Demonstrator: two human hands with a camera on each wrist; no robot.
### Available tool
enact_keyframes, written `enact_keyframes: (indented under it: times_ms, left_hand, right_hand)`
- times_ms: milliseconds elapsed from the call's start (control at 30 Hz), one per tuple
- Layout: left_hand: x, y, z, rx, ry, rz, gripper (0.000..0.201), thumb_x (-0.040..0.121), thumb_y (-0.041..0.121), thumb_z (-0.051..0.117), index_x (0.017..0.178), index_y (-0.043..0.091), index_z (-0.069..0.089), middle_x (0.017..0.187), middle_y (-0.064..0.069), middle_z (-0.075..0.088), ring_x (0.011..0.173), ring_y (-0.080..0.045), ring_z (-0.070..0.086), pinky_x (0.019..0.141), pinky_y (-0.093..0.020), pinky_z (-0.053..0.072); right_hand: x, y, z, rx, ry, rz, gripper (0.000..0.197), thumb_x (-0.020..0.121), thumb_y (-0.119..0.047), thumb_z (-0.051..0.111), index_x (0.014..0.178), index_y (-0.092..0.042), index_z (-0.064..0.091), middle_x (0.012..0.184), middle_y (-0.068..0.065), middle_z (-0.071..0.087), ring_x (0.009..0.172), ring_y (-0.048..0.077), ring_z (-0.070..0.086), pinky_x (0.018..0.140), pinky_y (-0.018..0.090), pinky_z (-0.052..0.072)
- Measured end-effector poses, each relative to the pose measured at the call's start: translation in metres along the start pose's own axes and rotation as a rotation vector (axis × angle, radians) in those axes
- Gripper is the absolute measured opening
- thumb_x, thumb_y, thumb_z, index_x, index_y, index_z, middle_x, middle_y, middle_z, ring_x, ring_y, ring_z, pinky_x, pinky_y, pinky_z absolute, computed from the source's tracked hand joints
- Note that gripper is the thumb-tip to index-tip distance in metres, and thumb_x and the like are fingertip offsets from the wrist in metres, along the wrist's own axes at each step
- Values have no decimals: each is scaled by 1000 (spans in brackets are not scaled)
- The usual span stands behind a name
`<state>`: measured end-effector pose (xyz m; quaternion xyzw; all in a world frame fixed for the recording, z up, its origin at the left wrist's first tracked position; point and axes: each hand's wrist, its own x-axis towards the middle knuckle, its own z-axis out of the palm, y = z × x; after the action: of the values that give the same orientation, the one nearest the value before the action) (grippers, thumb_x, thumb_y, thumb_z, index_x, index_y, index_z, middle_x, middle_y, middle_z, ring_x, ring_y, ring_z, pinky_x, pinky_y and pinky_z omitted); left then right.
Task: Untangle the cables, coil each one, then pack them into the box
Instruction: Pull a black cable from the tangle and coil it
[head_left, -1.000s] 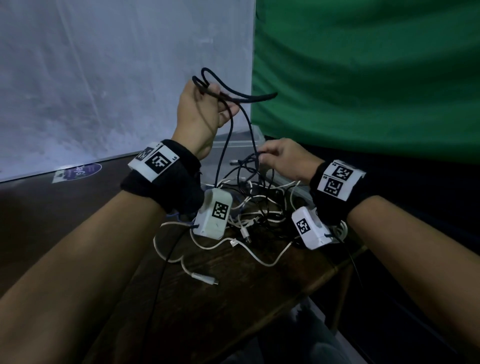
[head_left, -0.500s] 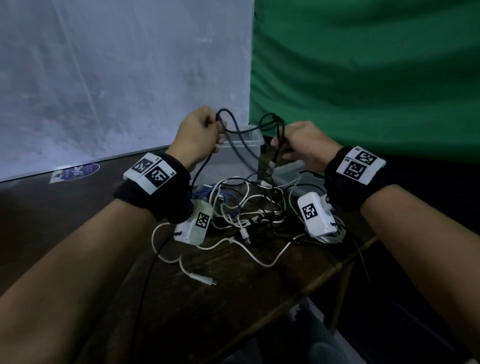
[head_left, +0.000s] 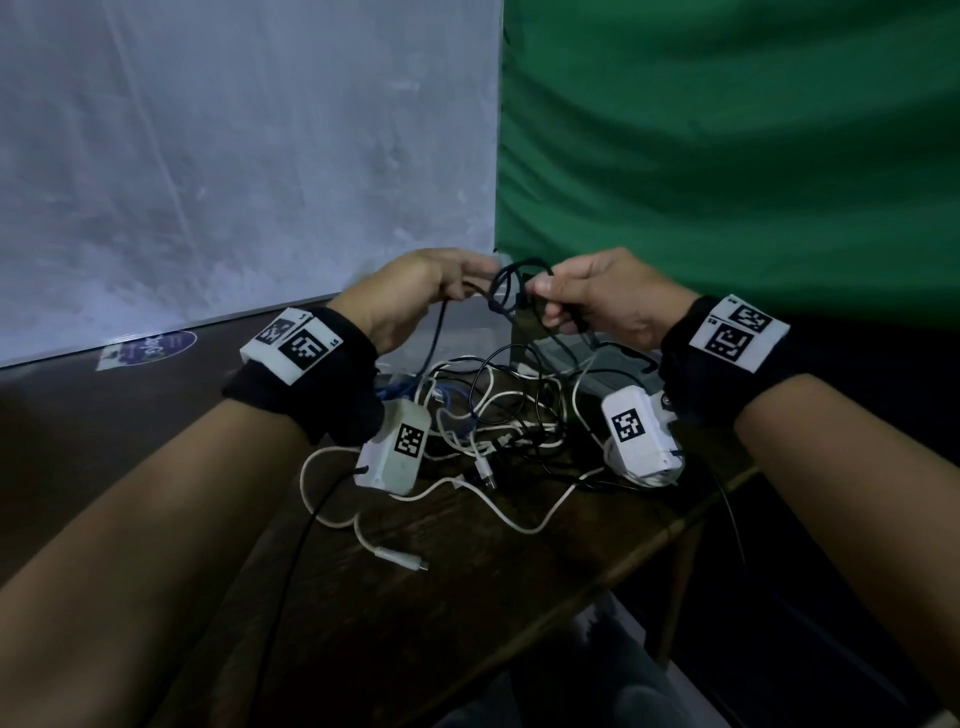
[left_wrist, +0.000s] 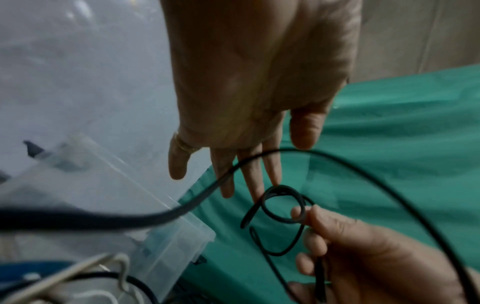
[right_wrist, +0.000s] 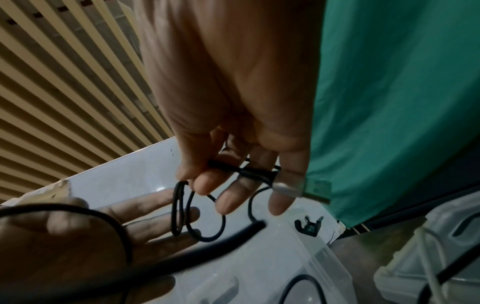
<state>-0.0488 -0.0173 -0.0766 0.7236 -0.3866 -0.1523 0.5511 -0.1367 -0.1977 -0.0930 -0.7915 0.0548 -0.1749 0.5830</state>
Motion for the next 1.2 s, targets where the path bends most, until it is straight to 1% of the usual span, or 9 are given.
enact_keyframes:
  times_ms: [100,167,233,367,567,733,867,1000,1200]
  left_hand:
    - [-1,1,1,-82,-18,-60,36,93,17,33,113,17,64,108,1,68,103,-6,60,99,-37,23]
    - [2,-1,5,-7,18,-12,23,97,25,45,110,17,62,98,0,68,91,-4,61,89,-27,36]
    - [6,-7,8,41,-2,68,14,89,13,61,103,13,61,85,-2,65,75,-5,60,73,-16,47]
    - [10,-16,5,79,18,133,20,81,-5,65,85,15,64,59,10,67,59,-2,60,69,-12,51]
    - [7,-10,7,-86,121,253,15,90,-2,56,98,6,66,63,11,69,62,1,62,59,-11,48]
    - [8,-3,10,-419,228,167,14,99,11,45,86,17,46,61,0,69,52,-12,63,57,-24,57]
    - [13,-6,10,-414,328,70,18,102,16,34,85,21,36,60,1,69,51,-11,65,57,-28,57]
    - [12,-11,10,-431,341,-52,18,103,21,26,86,22,33,80,-6,69,66,-22,70,64,-37,57]
    - [10,-16,11,-256,235,-78,14,101,24,35,88,21,41,81,3,65,62,-10,67,59,-29,51]
  right_hand:
    - [-1,-2,-3,29,-23,-2,11,92,-9,57,86,-6,66,60,3,55,55,13,54,57,24,44]
    - [-3,-4,-5,66,-69,13,16,96,-9,50,90,-4,64,61,3,52,55,12,54,56,24,47]
    - [-5,-7,-5,106,-108,30,19,98,-7,46,91,-3,63,63,3,50,56,11,54,54,23,50]
    - [-3,-6,-8,40,-19,-18,16,95,-5,52,82,-7,62,58,0,55,51,8,56,49,23,51]
    - [2,5,-13,-219,135,-31,19,91,-6,58,76,-16,63,60,0,58,41,5,47,37,17,36]
    - [-10,3,-10,-474,-38,-23,21,92,-3,55,83,-17,68,56,-13,62,43,-1,46,38,12,34]
    - [-17,-1,-6,-288,-180,3,22,94,-1,47,96,-8,67,63,-4,60,52,7,44,43,18,30]
    - [-18,-5,-7,-144,-192,13,18,93,-27,55,95,-17,69,66,2,47,52,7,37,41,15,30]
    - [-5,2,-8,-160,57,-80,24,97,-28,50,96,-14,70,69,-7,56,60,12,46,49,21,30]
